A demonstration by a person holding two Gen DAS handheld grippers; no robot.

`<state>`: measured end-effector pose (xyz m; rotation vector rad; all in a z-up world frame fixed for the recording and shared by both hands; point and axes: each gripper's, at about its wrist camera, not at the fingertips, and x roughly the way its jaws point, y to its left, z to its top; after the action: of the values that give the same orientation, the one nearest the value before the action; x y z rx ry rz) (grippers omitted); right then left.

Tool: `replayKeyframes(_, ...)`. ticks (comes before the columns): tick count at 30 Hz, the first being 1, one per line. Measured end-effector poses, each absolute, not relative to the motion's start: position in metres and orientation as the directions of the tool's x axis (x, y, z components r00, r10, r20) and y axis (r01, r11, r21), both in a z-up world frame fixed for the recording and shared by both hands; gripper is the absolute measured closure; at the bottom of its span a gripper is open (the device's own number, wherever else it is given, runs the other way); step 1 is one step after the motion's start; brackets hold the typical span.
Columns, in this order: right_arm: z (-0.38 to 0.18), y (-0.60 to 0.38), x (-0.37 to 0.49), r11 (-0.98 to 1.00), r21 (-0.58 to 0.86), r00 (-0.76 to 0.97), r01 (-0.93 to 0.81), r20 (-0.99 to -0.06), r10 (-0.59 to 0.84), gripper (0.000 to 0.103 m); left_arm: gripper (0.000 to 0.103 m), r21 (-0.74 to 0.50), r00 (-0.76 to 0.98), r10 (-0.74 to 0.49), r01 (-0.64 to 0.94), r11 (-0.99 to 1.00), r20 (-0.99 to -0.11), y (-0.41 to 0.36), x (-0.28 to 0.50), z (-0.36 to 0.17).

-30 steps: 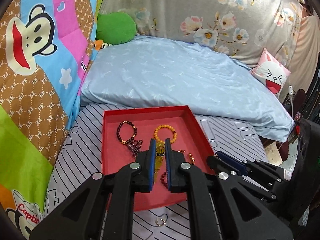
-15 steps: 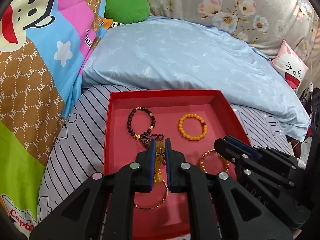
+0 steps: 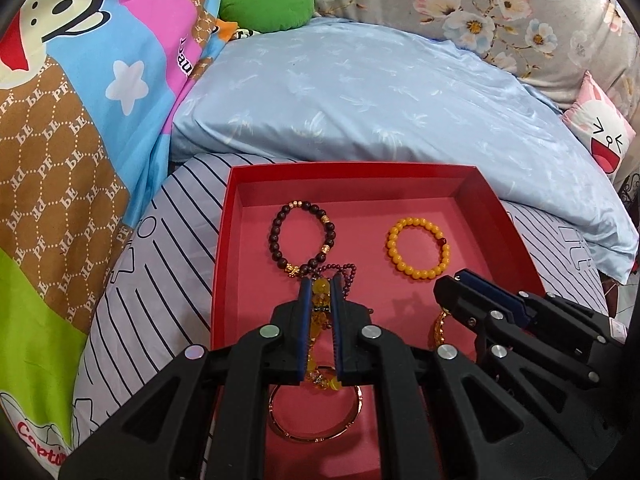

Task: Organize jewelry
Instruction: 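Open both tools to release the yellow bracelet and gold ring in the box, then withdraw both tools from the box toward the two gold hoop earrings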

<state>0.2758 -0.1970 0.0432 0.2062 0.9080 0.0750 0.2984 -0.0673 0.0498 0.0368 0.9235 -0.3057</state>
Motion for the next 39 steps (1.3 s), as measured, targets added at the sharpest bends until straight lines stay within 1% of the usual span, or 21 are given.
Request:
replayKeyframes(13,0.045,-0.195,0.271,0.981,0.192,0.618,0.021,-0.774,0.138,0.09,0.093,-0.083,0.569,-0.228,0.269,0.96,-0.79,-0.069,0.295,0.05)
replayKeyframes(15,0.046,-0.195,0.27,0.982,0.186,0.622,0.023,-0.771,0.132,0.09,0.092,-0.081,0.57,-0.225,0.266,0.961,-0.79,-0.069,0.294,0.051)
replayKeyframes(16,0.047,-0.194,0.268,0.983,0.182,0.624,0.022,-0.77,0.129,0.09,0.089,-0.079,0.572,-0.221,0.263,0.962,-0.79,-0.069,0.293,0.051)
replayKeyframes(18,0.048,-0.194,0.266,0.984,0.174,0.626,0.022,-0.771,0.122,0.088,0.079,-0.075,0.578,-0.214,0.255,0.964,-0.787,-0.068,0.291,0.053)
replayKeyframes(19,0.049,-0.194,0.265,0.985,0.17,0.627,0.023,-0.77,0.118,0.088,0.07,-0.073,0.582,-0.21,0.251,0.965,-0.786,-0.068,0.29,0.053)
replayKeyframes(20,0.05,-0.193,0.263,0.987,0.161,0.63,0.027,-0.769,0.108,0.086,0.068,-0.065,0.59,-0.2,0.243,0.968,-0.782,-0.068,0.288,0.055)
replayKeyframes(30,0.062,-0.195,0.24,0.989,0.141,0.647,0.034,-0.758,0.086,0.084,0.068,-0.047,0.61,-0.2,0.258,0.965,-0.767,-0.068,0.27,0.067)
replayKeyframes(32,0.066,-0.195,0.231,0.99,0.135,0.652,0.033,-0.754,0.081,0.08,0.068,-0.052,0.609,-0.209,0.265,0.963,-0.765,-0.067,0.264,0.07)
replayKeyframes(34,0.069,-0.196,0.22,0.992,0.124,0.66,0.037,-0.748,0.069,0.079,0.068,-0.058,0.614,-0.218,0.269,0.961,-0.758,-0.065,0.254,0.075)
replayKeyframes(39,0.07,-0.207,0.182,0.993,0.1,0.658,0.062,-0.752,0.034,0.076,0.064,-0.077,0.618,-0.227,0.26,0.963,-0.752,-0.053,0.231,0.081)
